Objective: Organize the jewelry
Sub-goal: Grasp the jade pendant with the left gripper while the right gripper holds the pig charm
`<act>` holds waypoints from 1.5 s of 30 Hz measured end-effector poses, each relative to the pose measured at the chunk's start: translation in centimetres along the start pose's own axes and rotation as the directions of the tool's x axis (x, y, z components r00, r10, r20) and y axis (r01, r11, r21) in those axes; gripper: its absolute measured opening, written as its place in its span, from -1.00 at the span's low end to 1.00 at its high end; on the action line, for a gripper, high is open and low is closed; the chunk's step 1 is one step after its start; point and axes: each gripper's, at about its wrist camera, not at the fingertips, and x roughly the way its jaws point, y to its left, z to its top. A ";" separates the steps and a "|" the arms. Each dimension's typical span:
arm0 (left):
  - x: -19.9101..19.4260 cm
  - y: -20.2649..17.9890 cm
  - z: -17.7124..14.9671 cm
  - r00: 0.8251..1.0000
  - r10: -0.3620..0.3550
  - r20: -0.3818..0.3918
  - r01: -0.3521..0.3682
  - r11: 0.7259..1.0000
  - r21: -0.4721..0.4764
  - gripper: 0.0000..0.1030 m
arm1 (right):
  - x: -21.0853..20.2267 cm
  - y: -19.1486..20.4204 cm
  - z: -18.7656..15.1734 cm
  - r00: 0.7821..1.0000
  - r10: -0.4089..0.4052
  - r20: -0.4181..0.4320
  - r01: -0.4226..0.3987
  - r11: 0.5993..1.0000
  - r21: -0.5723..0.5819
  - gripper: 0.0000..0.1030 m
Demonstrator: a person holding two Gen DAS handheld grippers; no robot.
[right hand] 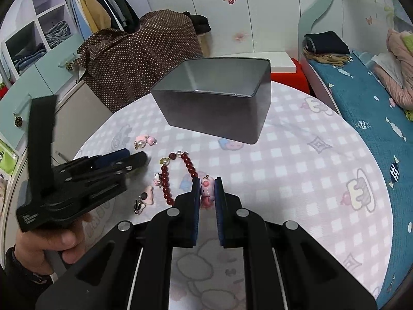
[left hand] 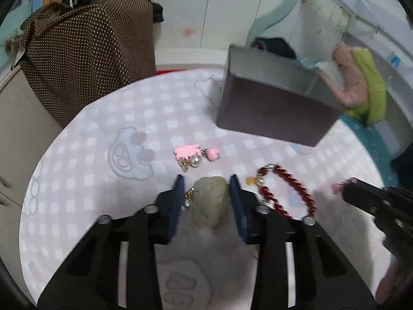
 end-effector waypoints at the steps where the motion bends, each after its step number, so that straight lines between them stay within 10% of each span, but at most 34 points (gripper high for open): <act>1: -0.5 0.0 -0.2 1.000 -0.022 0.007 0.022 1.000 -0.004 -0.73 | 0.0 0.1 0.1 1.000 0.000 0.001 0.000 1.000 -0.002 -0.81; 18: -1.9 0.6 -2.8 1.000 0.018 0.001 -0.019 0.997 0.072 -0.57 | 0.1 1.0 -0.3 1.000 0.014 -0.006 -0.014 1.000 -0.017 -0.81; 19: -1.9 0.3 -2.9 1.000 0.026 0.000 -0.025 0.995 0.097 -0.34 | 0.0 1.1 -0.3 1.000 0.013 -0.006 -0.014 1.000 -0.018 -0.81; 20: -1.7 0.3 -3.0 0.999 0.044 -0.020 -0.042 0.994 0.102 0.45 | 0.0 1.0 -0.3 1.000 0.016 -0.005 -0.016 1.000 -0.017 -0.81; 22: -1.8 0.7 -3.7 0.997 0.076 -0.009 -0.075 0.993 0.090 0.71 | -0.1 1.1 -0.4 1.000 0.015 -0.005 -0.015 1.000 -0.018 -0.81; 31: -2.1 2.3 -3.8 1.000 0.003 -0.020 -0.002 1.000 0.023 -0.38 | 0.1 1.1 -0.6 1.000 0.018 -0.010 -0.018 1.000 -0.009 -0.81; 45: -2.2 2.8 -3.6 0.993 -0.116 -0.025 0.116 0.993 -0.017 -0.45 | -0.1 1.1 -0.6 1.000 0.015 -0.004 -0.015 1.000 -0.007 -0.81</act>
